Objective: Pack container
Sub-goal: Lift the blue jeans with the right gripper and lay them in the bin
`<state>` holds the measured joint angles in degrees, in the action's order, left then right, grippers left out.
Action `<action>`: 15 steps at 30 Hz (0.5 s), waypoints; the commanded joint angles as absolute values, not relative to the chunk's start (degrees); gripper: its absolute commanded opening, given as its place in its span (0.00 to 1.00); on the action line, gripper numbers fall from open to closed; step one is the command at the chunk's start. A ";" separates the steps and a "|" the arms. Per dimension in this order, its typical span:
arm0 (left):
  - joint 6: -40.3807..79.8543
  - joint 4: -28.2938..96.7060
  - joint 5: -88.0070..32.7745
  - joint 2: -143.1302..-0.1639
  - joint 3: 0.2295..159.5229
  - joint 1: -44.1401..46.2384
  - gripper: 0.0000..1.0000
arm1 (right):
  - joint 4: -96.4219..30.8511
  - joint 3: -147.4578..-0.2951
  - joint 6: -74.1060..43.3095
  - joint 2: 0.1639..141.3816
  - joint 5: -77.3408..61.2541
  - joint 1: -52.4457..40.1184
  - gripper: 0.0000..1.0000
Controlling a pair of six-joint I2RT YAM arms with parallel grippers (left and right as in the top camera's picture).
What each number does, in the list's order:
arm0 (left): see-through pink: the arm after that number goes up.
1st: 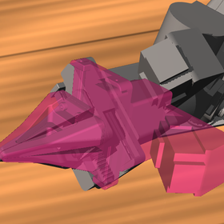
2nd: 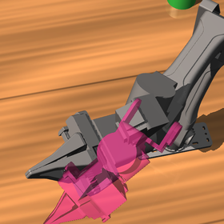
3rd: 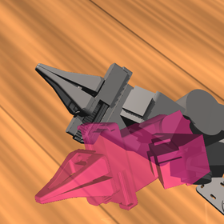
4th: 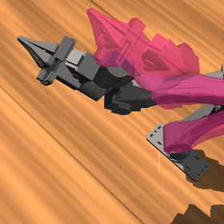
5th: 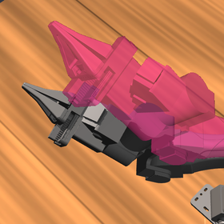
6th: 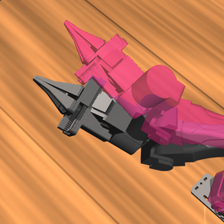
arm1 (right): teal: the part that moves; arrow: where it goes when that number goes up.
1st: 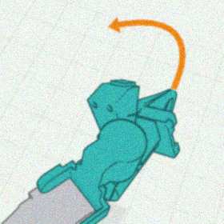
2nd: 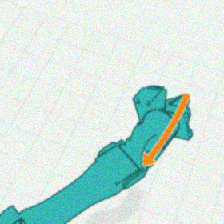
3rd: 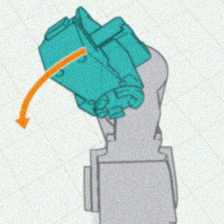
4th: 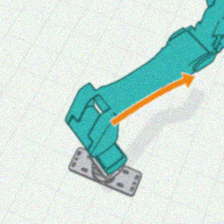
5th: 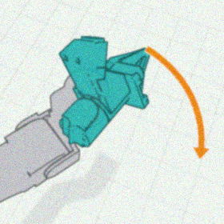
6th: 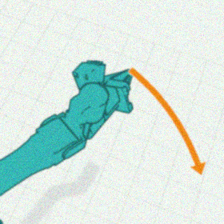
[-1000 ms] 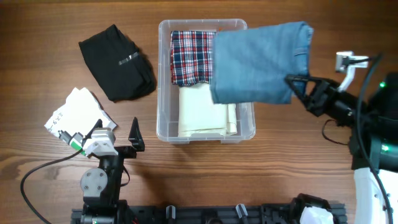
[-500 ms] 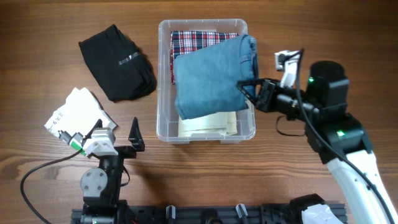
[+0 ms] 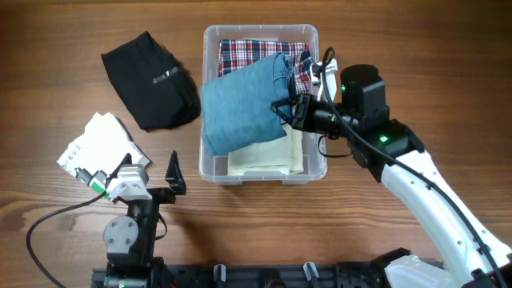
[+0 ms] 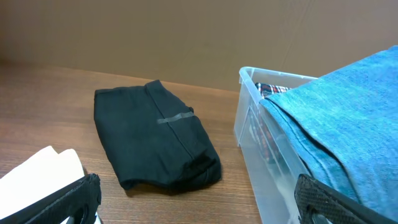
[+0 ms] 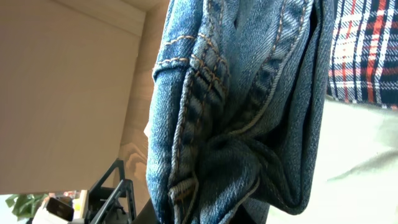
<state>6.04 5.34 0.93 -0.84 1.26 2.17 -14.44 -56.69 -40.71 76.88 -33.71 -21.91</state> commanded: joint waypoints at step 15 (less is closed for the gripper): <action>4.71 5.15 0.47 -0.49 0.91 1.85 1.00 | -22.74 -57.60 -34.41 80.84 -34.22 -23.31 0.04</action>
<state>6.02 5.34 0.93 -0.84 1.26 2.17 -21.78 -56.69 -38.15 81.32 -32.47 -22.81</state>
